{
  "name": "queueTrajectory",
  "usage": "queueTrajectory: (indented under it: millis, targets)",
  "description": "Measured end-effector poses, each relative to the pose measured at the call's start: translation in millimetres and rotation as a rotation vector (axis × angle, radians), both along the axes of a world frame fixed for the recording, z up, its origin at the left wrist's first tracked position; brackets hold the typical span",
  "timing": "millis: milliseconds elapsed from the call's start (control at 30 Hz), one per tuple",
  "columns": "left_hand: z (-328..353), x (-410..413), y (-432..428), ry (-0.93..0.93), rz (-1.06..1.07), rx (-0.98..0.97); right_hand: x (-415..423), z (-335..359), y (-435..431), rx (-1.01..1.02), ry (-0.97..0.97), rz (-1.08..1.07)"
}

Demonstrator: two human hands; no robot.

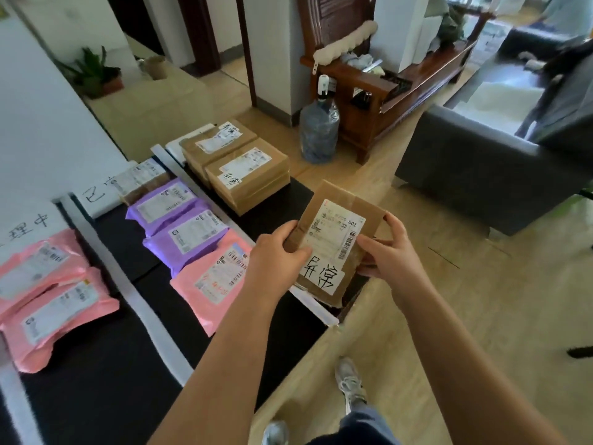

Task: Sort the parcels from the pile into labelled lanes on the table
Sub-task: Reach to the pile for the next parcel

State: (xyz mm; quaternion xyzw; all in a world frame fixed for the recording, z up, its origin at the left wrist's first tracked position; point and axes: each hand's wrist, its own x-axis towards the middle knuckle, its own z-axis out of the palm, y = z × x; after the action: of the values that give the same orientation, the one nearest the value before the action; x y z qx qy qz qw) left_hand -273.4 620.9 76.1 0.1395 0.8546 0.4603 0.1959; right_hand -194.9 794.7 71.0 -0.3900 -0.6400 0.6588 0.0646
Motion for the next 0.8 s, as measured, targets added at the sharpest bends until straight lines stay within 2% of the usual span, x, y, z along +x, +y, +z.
queueTrajectory:
  millis: [300,467,667,800]
  targets:
    - [-42,-46,85,-0.043,0.363,-0.210,-102,-41,85,-0.066,-0.089,0.238]
    - [-67,-59,96,-0.195,0.582,-0.178,-133,-70,100,-0.087,-0.175,0.344]
    - [-87,-85,98,-0.159,0.637,-0.224,-157,-94,98,-0.141,-0.263,0.316]
    - [-101,-102,94,-0.204,0.664,-0.189,-163,-108,91,-0.153,-0.341,0.247]
